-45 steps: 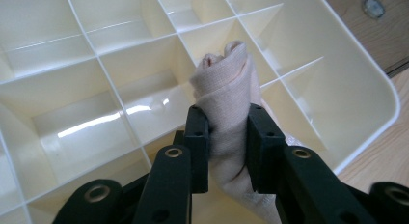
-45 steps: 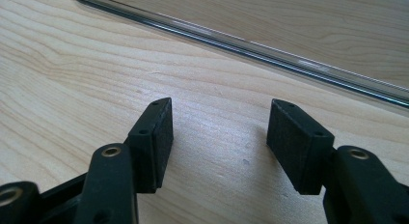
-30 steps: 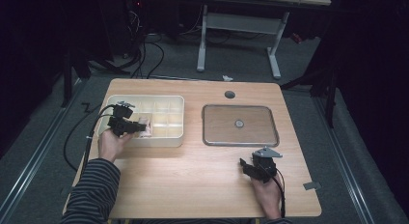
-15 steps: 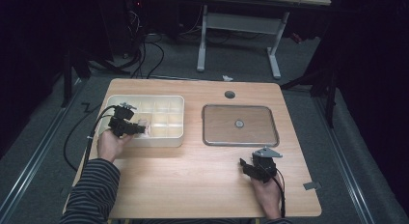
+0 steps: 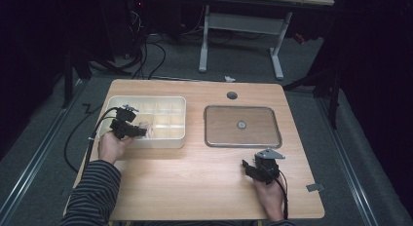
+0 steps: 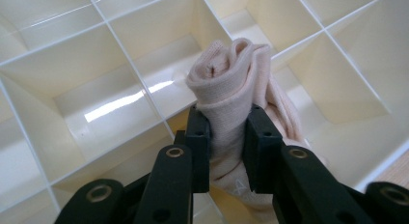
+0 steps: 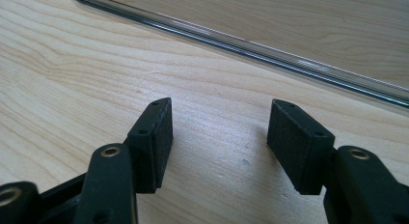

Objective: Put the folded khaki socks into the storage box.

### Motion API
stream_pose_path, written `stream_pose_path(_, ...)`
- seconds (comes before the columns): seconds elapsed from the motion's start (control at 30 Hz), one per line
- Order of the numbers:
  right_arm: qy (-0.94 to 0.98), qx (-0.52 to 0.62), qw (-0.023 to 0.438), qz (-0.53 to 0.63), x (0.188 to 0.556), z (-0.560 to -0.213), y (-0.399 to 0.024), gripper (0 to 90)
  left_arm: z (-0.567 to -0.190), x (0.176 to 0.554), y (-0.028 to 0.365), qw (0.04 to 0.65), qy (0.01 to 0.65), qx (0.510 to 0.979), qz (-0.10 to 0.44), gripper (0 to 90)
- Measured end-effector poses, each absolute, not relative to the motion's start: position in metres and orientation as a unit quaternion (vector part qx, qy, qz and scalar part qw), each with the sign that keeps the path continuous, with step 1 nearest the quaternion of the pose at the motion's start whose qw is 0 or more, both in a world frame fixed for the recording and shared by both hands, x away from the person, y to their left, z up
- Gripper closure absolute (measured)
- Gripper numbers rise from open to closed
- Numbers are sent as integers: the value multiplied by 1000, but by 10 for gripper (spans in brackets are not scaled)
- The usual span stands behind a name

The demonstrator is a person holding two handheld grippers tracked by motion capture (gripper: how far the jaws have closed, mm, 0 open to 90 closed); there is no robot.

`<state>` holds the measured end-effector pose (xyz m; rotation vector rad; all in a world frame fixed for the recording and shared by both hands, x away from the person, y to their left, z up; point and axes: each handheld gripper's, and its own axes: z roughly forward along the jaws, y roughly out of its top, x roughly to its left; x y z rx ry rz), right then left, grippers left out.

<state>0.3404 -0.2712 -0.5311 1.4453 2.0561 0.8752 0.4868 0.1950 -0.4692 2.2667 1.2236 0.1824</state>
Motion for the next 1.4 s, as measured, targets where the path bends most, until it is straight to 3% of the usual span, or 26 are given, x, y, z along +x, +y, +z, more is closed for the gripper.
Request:
stream_pose_path(0.53, 750, 528, 238, 319, 340, -531, -271, 422, -471, 484, 189, 250, 438, 859, 83, 750)
stream_pose_path(1.03, 750, 528, 237, 320, 340, -531, -271, 420, -463, 480, 193, 283, 452, 841, 86, 533)
stream_pose_path(1.4, 751, 527, 237, 320, 340, -531, -271, 418, -446, 476, 199, 337, 472, 808, 106, 522)
